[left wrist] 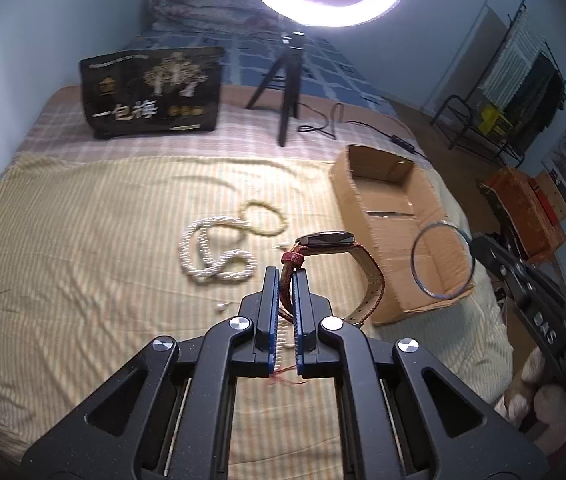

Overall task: Organize jewelry
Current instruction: 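Carry the watch with the left tool while the right tool carries the bangle over the box, then open both tools to drop the watch and bangle into the cardboard box, then grasp the pearl strand with red cord with the left tool while the right tool approaches the jade pendant, then close the right tool on the green jade pendant, then carry the pearl strand with the left tool while the right tool carries the jade pendant to the box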

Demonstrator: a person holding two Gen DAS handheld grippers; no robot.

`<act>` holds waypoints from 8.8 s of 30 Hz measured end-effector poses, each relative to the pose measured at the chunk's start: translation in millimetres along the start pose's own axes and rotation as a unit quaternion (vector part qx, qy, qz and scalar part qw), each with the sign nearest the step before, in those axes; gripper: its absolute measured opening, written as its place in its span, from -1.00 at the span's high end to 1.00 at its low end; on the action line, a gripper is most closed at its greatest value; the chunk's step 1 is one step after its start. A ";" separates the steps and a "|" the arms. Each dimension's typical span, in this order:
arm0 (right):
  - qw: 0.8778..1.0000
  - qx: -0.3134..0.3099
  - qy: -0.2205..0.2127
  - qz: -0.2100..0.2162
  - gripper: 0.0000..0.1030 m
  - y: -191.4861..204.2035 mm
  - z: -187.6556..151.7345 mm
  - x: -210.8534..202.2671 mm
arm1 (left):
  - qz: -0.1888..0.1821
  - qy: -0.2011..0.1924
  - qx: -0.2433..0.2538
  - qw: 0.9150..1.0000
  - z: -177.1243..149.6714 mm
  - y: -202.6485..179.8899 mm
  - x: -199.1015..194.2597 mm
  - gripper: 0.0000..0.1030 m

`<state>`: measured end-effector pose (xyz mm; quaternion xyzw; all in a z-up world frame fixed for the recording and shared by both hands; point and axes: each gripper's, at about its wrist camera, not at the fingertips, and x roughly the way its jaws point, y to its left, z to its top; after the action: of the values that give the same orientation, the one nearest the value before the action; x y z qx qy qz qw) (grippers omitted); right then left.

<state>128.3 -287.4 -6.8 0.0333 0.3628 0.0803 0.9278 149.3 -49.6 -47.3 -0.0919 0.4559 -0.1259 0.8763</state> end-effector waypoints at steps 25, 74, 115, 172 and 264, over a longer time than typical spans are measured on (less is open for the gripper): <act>0.997 0.050 0.025 -0.045 1.00 -85.7 50.8 77.5 | -0.039 0.053 0.048 0.997 -5.2 -112.2 78.0 0.92; 0.991 0.056 -0.070 -0.103 -0.98 -86.3 45.4 6.8 | -0.001 -0.007 0.080 0.997 -7.8 -52.4 19.8 0.06; 0.960 -0.182 0.186 0.107 0.11 57.2 -111.8 59.9 | 0.021 0.096 0.023 0.995 -41.3 53.8 50.3 0.34; 0.953 -0.165 0.225 0.117 0.50 60.5 -117.7 104.9 | 0.023 0.174 0.032 0.984 -43.9 21.6 128.0 0.82; 0.999 -0.024 -0.013 -0.033 0.66 -94.4 20.6 1.4 | -0.138 -0.053 0.035 0.988 82.3 -94.9 -44.7 0.97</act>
<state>155.1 -380.2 -3.9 0.0000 0.3499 0.0579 0.9350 179.3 -122.5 60.2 -0.1298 0.3874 -0.2564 0.8760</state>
